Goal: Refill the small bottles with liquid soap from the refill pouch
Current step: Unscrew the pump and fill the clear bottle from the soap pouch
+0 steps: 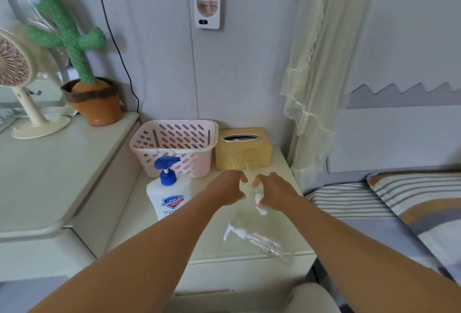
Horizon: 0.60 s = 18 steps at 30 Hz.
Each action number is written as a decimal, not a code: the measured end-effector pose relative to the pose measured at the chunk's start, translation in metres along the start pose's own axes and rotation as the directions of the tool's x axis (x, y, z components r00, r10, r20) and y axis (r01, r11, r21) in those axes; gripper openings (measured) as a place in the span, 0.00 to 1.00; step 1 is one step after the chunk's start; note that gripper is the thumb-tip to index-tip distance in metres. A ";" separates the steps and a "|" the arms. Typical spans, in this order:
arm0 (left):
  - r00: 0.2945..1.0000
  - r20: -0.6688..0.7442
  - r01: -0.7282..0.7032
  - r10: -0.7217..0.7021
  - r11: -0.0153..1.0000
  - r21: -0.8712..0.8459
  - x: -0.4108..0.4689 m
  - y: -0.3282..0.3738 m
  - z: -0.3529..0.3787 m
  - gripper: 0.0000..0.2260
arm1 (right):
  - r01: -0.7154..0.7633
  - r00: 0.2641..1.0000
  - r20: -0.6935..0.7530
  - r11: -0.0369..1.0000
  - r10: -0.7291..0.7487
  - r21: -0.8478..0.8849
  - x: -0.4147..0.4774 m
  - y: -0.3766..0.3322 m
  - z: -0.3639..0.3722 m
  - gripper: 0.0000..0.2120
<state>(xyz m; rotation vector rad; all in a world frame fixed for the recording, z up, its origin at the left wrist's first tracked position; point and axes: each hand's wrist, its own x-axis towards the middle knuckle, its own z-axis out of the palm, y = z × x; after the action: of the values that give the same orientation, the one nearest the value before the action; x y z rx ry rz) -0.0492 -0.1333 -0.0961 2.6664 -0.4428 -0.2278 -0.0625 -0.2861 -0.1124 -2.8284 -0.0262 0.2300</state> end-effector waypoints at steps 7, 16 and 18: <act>0.999 -0.027 0.027 -0.029 0.997 -0.066 -0.007 -0.007 0.001 0.21 | 0.042 0.999 -0.007 0.999 -0.042 -0.003 0.001 -0.007 0.007 0.15; 0.998 -0.030 0.059 -0.063 0.990 -0.128 -0.021 -0.012 0.006 0.21 | 0.024 0.997 -0.075 0.998 -0.028 -0.064 -0.005 -0.012 0.011 0.17; 0.998 -0.031 0.055 -0.060 0.990 -0.133 -0.024 -0.011 0.005 0.19 | 0.013 0.995 -0.095 0.997 -0.020 -0.073 -0.009 -0.012 0.008 0.16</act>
<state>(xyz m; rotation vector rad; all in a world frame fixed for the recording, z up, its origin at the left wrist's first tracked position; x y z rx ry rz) -0.0696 -0.1174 -0.1031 2.5515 -0.3281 -0.2191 -0.0728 -0.2724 -0.1152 -2.9059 -0.0382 0.0913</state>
